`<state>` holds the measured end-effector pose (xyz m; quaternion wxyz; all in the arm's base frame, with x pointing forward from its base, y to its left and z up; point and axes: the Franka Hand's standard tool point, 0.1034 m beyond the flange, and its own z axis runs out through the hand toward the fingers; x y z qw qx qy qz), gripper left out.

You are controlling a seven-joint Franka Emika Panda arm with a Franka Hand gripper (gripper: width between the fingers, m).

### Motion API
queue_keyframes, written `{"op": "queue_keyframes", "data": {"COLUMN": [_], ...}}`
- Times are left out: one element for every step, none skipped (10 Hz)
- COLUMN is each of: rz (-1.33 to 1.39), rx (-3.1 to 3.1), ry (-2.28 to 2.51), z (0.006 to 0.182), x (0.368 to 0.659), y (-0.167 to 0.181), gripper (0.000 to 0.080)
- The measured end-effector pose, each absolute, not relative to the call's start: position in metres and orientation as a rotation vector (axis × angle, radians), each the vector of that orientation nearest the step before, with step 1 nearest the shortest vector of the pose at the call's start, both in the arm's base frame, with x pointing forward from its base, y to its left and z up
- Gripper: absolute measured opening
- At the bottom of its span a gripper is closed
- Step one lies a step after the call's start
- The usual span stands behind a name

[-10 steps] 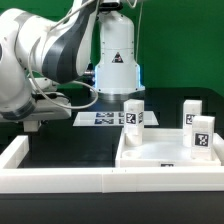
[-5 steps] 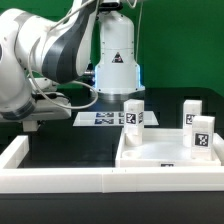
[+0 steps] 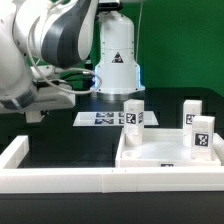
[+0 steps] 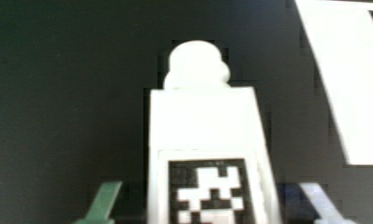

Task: Assemble square table

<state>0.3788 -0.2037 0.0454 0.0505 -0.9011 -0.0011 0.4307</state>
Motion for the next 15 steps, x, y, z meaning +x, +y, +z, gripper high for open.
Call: {"op": "queue_keyframes", "data": {"rz": [1.282,1.233,1.213,1.221,1.186,1.101,0.948,0.861,0.769,0.687,0.565,0.481,0.362,0.232,0.088], "rx": [-2.755,-2.78,-2.791,-2.788,-2.813,-2.857,-2.897,-2.908,-2.935,-2.963,-3.001,-3.023,-3.054,-3.083,-3.116], "ry": [-0.023,-0.037,-0.034,-0.034,-0.04,-0.039,-0.003,0.025,0.036,0.058,0.058,0.058,0.054,0.024,0.042], "z": [0.061,0.069,0.068,0.066,0.065,0.063,0.061,0.068,0.074,0.082,0.087,0.091,0.092,0.092,0.091], "x": [0.392,0.398,0.396,0.395,0.399,0.406,0.42,0.433,0.447,0.463,0.478,0.486,0.497,0.501,0.5], "y": [-0.197,-0.194,-0.196,-0.196,-0.198,-0.198,-0.188,-0.177,-0.171,-0.164,-0.157,-0.15,-0.148,-0.151,-0.157], "gripper": [0.0285,0.0285,0.0287,0.0287,0.0287,0.0287,0.0287,0.0287,0.0287,0.0287,0.0287,0.0287,0.0287,0.0287,0.0287]}}
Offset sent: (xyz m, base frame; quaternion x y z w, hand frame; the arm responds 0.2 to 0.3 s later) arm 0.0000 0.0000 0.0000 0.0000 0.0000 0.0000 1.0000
